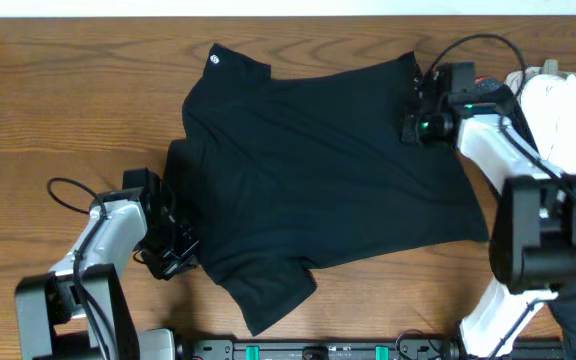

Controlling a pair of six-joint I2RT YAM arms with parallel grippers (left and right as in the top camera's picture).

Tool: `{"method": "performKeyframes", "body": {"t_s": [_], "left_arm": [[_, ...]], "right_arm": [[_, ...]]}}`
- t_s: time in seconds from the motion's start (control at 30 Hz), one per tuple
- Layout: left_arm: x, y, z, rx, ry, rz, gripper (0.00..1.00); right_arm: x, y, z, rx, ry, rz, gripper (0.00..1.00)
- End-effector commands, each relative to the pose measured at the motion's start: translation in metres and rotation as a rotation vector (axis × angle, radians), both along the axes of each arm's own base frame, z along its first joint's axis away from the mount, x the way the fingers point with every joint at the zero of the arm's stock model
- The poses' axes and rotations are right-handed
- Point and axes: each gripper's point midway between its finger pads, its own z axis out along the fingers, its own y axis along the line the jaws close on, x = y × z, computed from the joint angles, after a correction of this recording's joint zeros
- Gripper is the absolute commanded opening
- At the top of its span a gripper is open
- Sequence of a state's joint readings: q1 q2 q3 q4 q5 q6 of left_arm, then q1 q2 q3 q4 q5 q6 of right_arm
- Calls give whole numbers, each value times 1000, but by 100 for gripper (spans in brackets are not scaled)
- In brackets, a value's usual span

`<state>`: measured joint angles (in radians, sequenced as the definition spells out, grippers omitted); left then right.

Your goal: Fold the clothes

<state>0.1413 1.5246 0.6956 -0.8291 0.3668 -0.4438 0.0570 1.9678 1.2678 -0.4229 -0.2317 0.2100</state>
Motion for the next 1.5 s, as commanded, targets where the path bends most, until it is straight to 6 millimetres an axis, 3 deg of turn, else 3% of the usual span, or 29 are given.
{"method": "performKeyframes", "body": {"t_s": [0.0,0.2,0.43,0.63,0.93,1.2,1.37,1.47], "left_arm": [[17,-13,22,-85,-113,-15,6],[24,-12,33,-73,-189,-18,9],[22,-10,13,-58,-187,-15,9],[2,12,-11,82,-75,40,6],[-5,44,-17,278,-26,110,6],[-10,67,-17,304,-5,188,6],[14,37,-2,66,-121,117,6],[36,15,18,-61,-239,68,6]], "right_arm": [[0,6,-24,23,32,-8,11],[2,9,-47,37,48,-1,6],[-3,10,-55,41,78,1,6],[-4,10,-55,40,85,1,7],[-4,6,-56,19,82,-8,8],[8,-11,-54,-38,23,1,13],[15,35,-18,257,-118,275,32],[20,43,5,405,-158,291,32]]}}
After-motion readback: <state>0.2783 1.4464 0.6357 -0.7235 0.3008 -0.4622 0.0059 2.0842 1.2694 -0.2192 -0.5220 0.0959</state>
